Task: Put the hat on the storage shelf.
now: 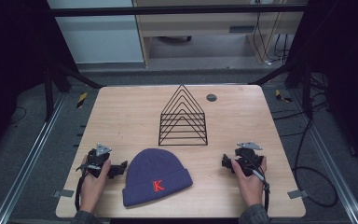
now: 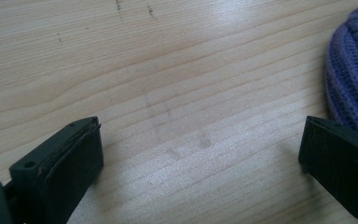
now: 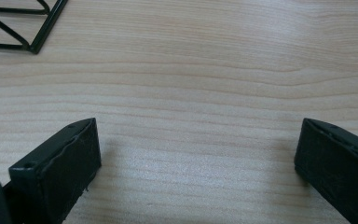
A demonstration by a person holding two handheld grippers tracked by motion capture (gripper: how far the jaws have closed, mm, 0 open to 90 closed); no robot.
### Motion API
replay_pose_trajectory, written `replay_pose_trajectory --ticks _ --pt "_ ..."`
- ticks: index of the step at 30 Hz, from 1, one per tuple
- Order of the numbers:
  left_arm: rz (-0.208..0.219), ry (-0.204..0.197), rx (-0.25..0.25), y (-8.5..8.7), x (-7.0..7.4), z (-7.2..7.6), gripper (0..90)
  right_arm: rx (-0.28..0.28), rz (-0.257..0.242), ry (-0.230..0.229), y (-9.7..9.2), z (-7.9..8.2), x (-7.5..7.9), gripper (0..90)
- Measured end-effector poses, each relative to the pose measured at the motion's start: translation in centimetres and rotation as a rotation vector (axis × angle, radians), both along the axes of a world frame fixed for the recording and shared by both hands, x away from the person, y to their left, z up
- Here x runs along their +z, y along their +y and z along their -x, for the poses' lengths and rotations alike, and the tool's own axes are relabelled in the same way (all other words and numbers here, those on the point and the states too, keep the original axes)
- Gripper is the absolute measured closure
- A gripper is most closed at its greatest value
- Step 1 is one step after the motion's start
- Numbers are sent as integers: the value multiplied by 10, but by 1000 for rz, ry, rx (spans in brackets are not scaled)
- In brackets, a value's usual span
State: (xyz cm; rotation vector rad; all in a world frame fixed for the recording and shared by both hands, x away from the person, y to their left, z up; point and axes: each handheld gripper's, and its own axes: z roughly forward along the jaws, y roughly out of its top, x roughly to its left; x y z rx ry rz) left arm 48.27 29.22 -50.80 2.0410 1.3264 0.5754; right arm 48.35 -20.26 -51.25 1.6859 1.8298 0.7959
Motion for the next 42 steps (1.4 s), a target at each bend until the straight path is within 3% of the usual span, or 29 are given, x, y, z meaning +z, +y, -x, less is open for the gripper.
replay_pose_trajectory --ticks 3,6,8,10,12,16,19,20,23,25,27,28,30,33,40,42 --pt "2 1 0 0 0 0 0 21 1 -1 -2 1 0 6" --pt "42 6 -9 4 2 0 37 53 -5 -4 -4 2 0 15" --pt "51 14 -8 7 10 2 53 81 -4 -14 -7 5 1 73" --pt "85 1 -22 7 21 5 39 122 -21 -25 -7 10 3 98" --pt "70 -6 -41 3 33 6 40 154 -9 -31 -6 15 3 119" --pt "29 41 -91 -13 60 7 49 193 -3 -30 -3 21 4 175" --pt "26 70 -139 -27 69 3 129 246 -2 -44 7 30 11 220" --pt "28 74 -148 -30 70 1 129 246 -2 -44 7 30 11 220" --pt "-17 106 -169 -43 68 -6 190 302 5 -46 17 37 16 238" --pt "-23 159 -201 -55 62 -12 241 354 12 -53 27 42 20 246" --pt "-28 177 -211 -59 59 -15 256 368 16 -54 29 43 21 248" --pt "-36 193 -218 -62 56 -17 294 409 23 -51 38 47 24 252" --pt "-40 223 -226 -66 52 -21 317 436 25 -53 45 49 27 253" --pt "-69 238 -241 -72 47 -26 346 451 32 -53 50 51 28 253" --pt "-81 277 -253 -79 42 -36 401 512 38 -55 65 58 33 246" --pt "-65 294 -258 -80 39 -39 429 525 38 -53 68 59 33 245"
